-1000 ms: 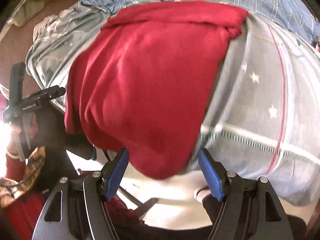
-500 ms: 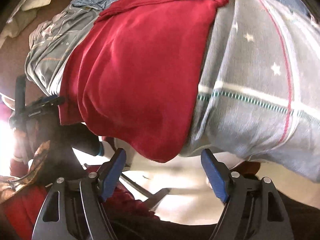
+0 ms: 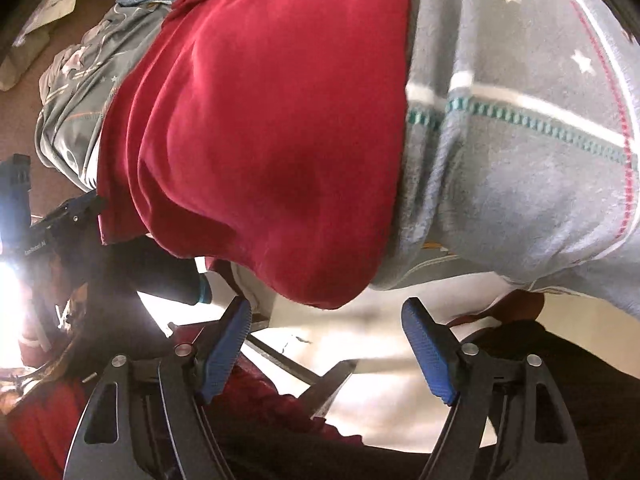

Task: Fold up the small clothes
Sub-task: 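Grasp the red sweater's hem end with both tools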

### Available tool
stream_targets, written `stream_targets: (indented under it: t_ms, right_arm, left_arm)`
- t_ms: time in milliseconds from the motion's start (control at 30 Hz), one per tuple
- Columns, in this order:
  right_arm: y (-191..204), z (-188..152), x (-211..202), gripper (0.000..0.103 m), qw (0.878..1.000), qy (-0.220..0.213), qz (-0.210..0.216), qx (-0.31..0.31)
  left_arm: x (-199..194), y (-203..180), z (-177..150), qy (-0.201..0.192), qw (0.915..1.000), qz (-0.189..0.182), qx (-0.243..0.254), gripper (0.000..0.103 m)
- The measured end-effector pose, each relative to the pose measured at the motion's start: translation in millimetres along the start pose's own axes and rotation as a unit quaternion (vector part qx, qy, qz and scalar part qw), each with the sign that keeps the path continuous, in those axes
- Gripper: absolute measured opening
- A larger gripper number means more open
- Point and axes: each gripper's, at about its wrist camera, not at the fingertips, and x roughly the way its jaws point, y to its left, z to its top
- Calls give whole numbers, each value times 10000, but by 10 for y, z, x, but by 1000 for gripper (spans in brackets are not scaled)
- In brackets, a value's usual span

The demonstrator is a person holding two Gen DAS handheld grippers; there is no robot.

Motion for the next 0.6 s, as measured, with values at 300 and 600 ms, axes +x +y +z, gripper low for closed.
stream_targets:
  t_ms: [300,600]
  right_arm:
    - [-26,56,284,62,9980,362,355,377]
    - [-33,103,369,26,9966,243,457,644]
  left_arm:
    - [197,101,-10,137,9998,64,-112,88]
    - [269,202,-2,199,9996,-3,-211,88]
